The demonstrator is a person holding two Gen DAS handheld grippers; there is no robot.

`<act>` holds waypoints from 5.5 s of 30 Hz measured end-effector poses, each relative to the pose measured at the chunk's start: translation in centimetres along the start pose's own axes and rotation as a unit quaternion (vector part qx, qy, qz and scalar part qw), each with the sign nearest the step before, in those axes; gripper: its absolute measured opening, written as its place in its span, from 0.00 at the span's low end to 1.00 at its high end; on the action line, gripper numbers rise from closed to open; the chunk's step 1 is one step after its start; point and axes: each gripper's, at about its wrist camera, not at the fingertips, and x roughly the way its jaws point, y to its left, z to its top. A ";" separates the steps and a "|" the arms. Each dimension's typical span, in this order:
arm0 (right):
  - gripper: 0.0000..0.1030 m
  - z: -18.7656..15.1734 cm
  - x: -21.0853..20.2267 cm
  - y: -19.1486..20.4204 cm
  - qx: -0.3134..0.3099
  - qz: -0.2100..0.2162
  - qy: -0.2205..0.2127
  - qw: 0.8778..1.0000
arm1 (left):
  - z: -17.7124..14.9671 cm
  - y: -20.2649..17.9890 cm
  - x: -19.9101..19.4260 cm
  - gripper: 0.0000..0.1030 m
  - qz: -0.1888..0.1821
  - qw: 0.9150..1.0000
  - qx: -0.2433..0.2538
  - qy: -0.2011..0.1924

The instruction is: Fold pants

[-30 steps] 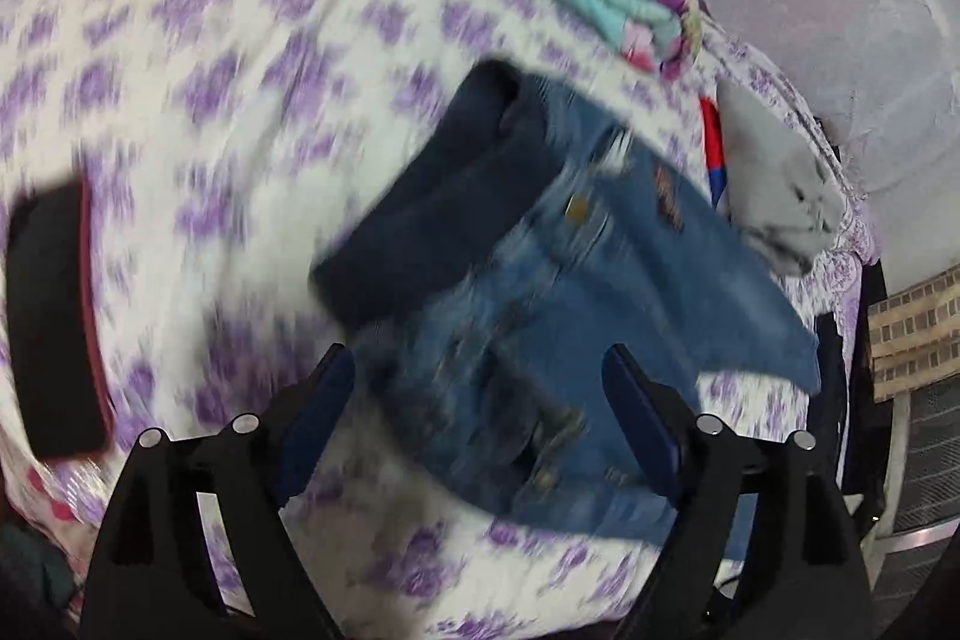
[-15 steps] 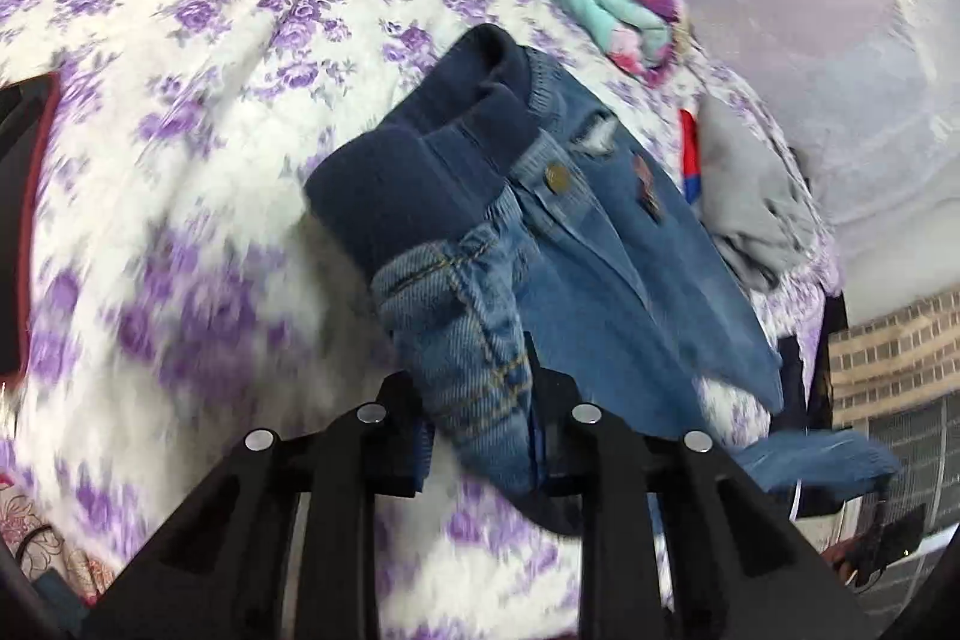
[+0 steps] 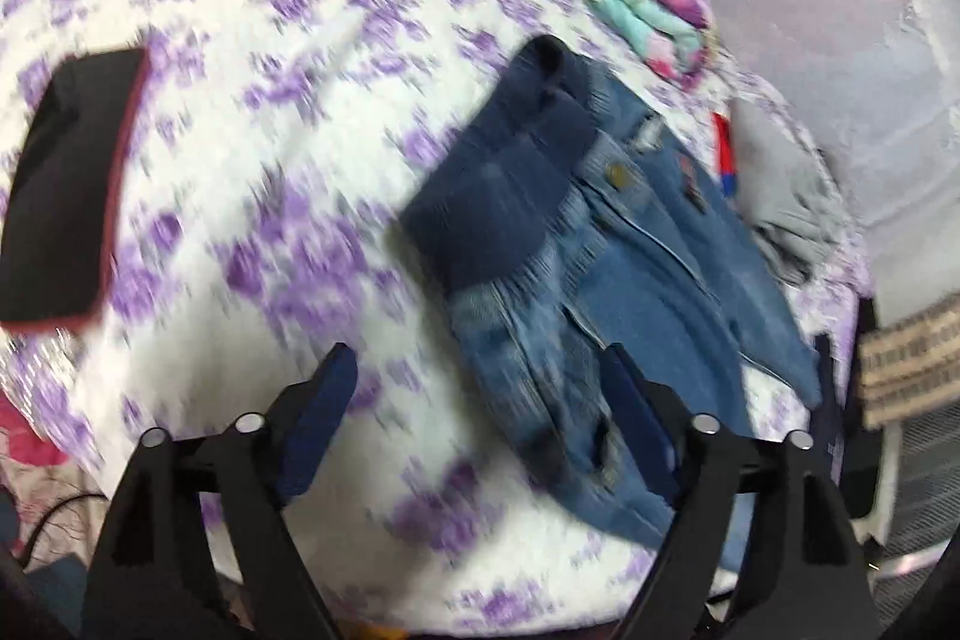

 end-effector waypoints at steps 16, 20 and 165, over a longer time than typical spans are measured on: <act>0.20 4.1 8.2 6.2 -0.104 -0.093 0.090 0.986 | -1.9 -5.3 1.0 0.14 -0.006 0.997 0.038 -0.062; 0.23 3.2 9.5 3.6 -0.076 -0.106 0.136 0.982 | -5.1 -4.1 1.0 0.15 -0.002 0.998 0.027 -0.054; 0.07 4.3 6.0 5.9 0.115 0.000 -0.052 0.992 | -18.7 -23.1 4.9 0.15 -0.008 0.936 0.352 -0.006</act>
